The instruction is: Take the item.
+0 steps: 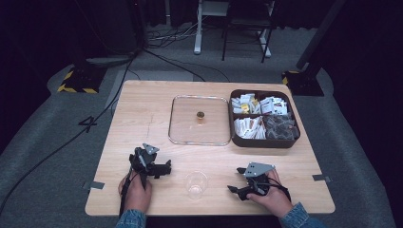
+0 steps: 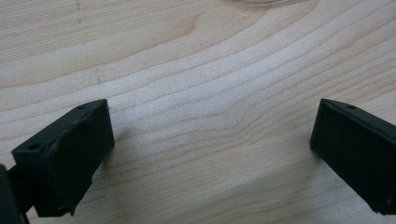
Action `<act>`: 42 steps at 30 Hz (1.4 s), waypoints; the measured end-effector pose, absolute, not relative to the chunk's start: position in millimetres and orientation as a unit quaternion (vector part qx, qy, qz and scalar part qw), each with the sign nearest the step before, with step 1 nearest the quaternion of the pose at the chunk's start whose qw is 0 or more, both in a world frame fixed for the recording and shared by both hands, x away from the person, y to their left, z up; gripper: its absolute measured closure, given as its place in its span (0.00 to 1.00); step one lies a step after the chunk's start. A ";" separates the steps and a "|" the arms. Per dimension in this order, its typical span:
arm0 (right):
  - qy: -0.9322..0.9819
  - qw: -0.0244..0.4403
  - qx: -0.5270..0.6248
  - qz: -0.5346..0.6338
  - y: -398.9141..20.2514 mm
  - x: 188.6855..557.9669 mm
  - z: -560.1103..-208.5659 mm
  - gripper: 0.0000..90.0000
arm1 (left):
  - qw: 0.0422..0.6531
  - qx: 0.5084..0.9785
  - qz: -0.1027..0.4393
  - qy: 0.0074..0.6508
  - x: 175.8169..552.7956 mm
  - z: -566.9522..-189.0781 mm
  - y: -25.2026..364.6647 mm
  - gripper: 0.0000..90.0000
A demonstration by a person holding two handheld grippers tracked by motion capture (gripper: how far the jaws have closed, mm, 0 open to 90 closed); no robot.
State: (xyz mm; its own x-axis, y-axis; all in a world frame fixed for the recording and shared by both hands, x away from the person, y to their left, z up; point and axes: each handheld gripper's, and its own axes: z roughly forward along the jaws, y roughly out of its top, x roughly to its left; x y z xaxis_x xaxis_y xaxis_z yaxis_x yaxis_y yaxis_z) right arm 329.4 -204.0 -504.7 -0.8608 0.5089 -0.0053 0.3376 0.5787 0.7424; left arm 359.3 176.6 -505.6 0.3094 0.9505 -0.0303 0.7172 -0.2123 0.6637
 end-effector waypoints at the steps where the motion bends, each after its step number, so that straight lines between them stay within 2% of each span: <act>1: 0.882 0.109 0.240 0.391 -204.0 329.4 -504.7 0.25 | 0.296 0.753 0.197 0.554 359.3 -505.6 176.6 0.00; 25: 0.880 0.112 0.246 0.392 -203.3 327.5 -504.7 0.26 | 0.295 0.753 0.197 0.555 359.8 -505.4 176.1 0.00; 29: 0.877 0.113 0.251 0.393 -201.2 325.3 -504.4 0.30 | 0.294 0.754 0.197 0.553 360.5 -505.3 176.2 0.00; 42: 0.866 0.087 0.264 0.415 -201.1 328.6 -463.3 0.34 | 0.294 0.754 0.197 0.553 360.6 -505.3 176.2 0.00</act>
